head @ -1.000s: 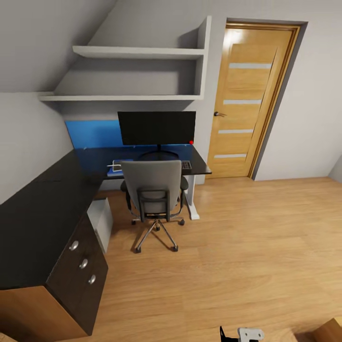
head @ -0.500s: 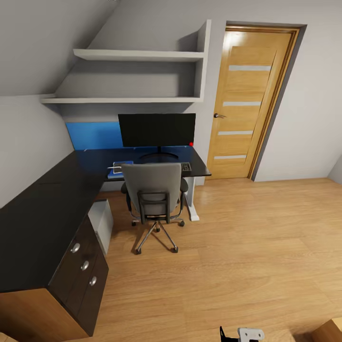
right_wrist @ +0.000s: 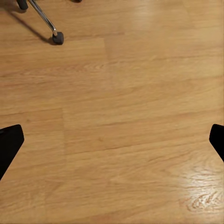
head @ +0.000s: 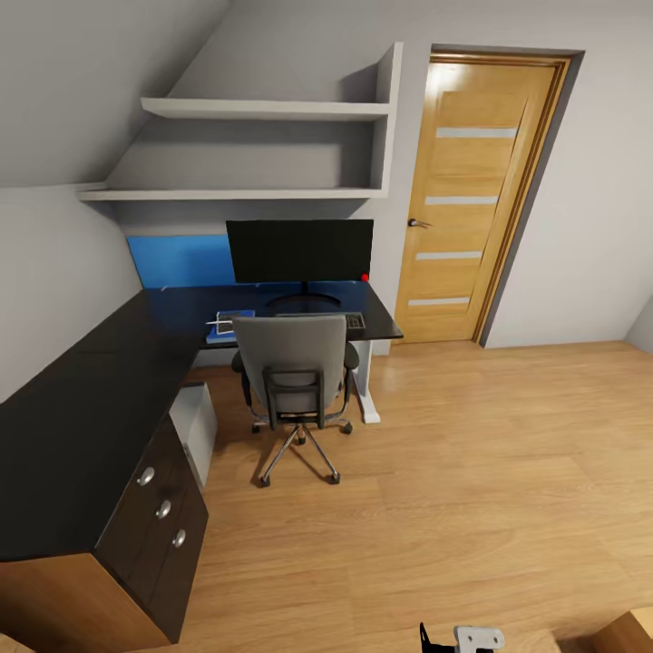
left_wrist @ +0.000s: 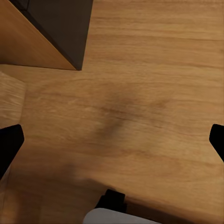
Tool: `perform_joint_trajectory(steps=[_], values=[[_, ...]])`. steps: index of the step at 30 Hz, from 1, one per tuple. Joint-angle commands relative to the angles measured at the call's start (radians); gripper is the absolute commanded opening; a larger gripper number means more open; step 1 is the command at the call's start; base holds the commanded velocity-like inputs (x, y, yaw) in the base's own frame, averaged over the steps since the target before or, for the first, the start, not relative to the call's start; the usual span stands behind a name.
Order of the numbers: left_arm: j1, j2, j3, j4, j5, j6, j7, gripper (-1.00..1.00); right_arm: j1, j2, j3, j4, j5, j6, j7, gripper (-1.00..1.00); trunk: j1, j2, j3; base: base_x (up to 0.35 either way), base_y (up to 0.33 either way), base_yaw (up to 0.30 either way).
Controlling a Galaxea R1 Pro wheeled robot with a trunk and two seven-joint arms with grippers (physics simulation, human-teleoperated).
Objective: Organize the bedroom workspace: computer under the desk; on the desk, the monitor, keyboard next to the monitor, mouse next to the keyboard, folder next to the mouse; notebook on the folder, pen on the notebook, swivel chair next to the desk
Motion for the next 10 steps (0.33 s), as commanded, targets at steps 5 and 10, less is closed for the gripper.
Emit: perform_joint_trajectory(steps=[5,10], values=[[0.000,0.001,-0.005,0.000,0.008,-0.003,0.007,1.00,-0.001,0.000,0.009,0.002,-0.006,-0.004,-0.004,1.00,0.000,-0.001,-0.001,0.000,0.000,0.000],[0.000,0.000,-0.004,0.000,0.009,-0.003,0.007,1.00,-0.001,0.000,0.009,0.002,-0.006,-0.004,-0.004,1.00,0.000,-0.001,-0.001,0.000,0.000,0.000]])
